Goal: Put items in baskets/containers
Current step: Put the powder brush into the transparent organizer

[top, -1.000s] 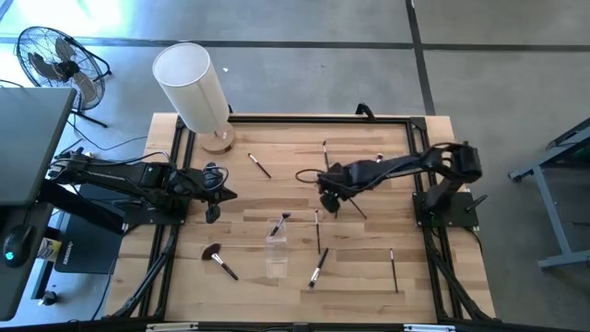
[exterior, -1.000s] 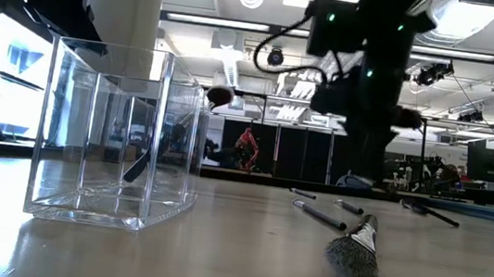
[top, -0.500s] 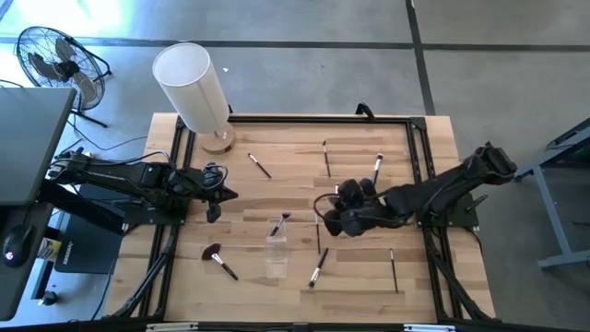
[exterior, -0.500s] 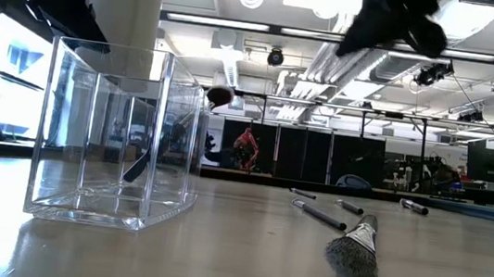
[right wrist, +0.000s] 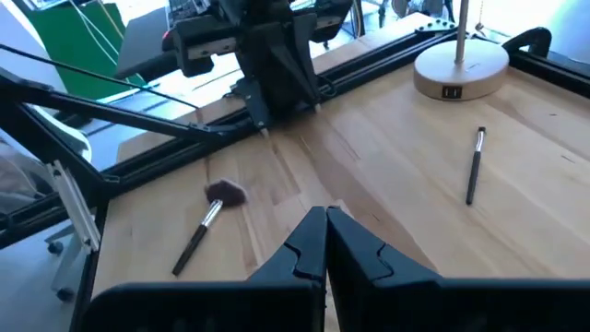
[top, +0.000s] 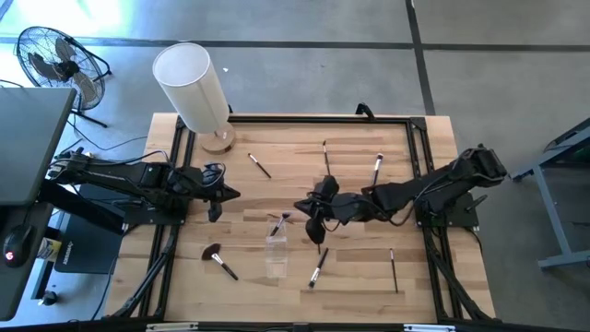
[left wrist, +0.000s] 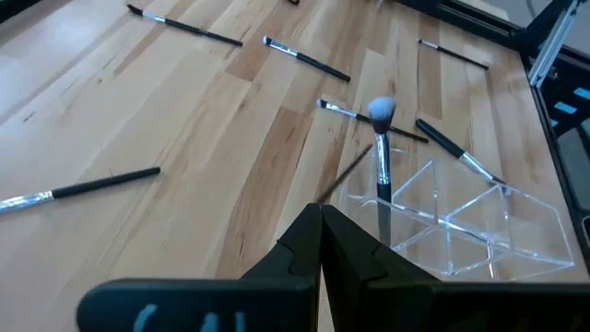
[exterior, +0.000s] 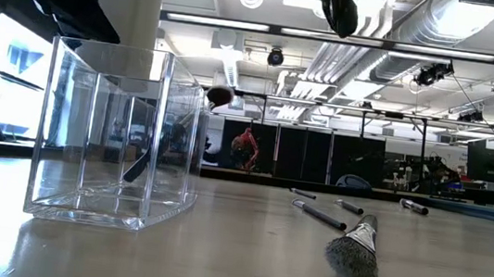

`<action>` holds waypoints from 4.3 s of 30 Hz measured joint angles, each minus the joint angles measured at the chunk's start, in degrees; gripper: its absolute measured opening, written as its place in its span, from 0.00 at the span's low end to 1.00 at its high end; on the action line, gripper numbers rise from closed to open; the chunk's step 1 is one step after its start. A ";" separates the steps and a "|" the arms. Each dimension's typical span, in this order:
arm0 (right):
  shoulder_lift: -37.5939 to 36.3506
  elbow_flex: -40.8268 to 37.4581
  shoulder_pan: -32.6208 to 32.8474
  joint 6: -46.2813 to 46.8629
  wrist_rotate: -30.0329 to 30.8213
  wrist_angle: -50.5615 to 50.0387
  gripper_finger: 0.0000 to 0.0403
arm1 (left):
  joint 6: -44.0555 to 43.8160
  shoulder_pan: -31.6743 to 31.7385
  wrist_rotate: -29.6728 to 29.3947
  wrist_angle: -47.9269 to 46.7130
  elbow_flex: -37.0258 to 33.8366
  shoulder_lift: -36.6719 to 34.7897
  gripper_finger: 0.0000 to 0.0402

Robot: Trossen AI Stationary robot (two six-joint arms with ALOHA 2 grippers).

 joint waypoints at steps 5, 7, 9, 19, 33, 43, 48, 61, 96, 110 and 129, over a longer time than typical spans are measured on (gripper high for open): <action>0.00 0.00 -0.15 0.34 0.65 -2.55 0.00 | -1.23 0.00 0.02 -0.02 0.00 0.00 0.00; 0.00 0.00 -0.14 0.42 1.01 -2.98 0.00 | -1.35 0.00 0.02 -0.02 0.00 0.00 0.00; 0.00 0.00 -0.12 0.78 1.00 -3.66 0.00 | -1.36 0.00 0.02 -0.04 0.00 0.00 0.00; -0.02 0.00 -0.61 12.82 7.42 -18.17 0.00 | -1.29 0.00 -0.02 -0.08 0.00 0.00 0.00; -0.02 0.00 -16.87 49.81 6.16 -60.61 0.01 | 7.02 0.00 -3.52 -0.10 0.00 0.00 0.00; 0.39 0.00 -43.85 32.55 -2.45 -63.54 0.22 | 5.27 0.02 -10.43 -0.11 0.00 -0.02 0.00; 1.20 0.00 -55.11 27.05 -4.80 -62.70 0.31 | 0.97 0.04 -14.11 -0.10 0.00 -0.04 0.00; 10.18 0.00 -65.80 17.14 -14.54 -57.40 0.30 | -2.95 0.02 -15.39 -0.07 0.00 -0.02 0.00; 8.82 -12.80 -60.47 13.74 -19.33 -43.85 0.03 | -0.99 0.02 -16.37 -2.04 -0.01 -0.04 0.00; -15.47 -12.79 -36.38 18.25 -14.43 -36.34 0.01 | 2.09 0.02 -16.52 -1.55 0.00 -0.04 0.00; 7.33 -12.59 2.63 -30.78 6.91 49.26 0.01 | 10.42 0.00 -12.65 -1.35 -0.02 -0.04 0.00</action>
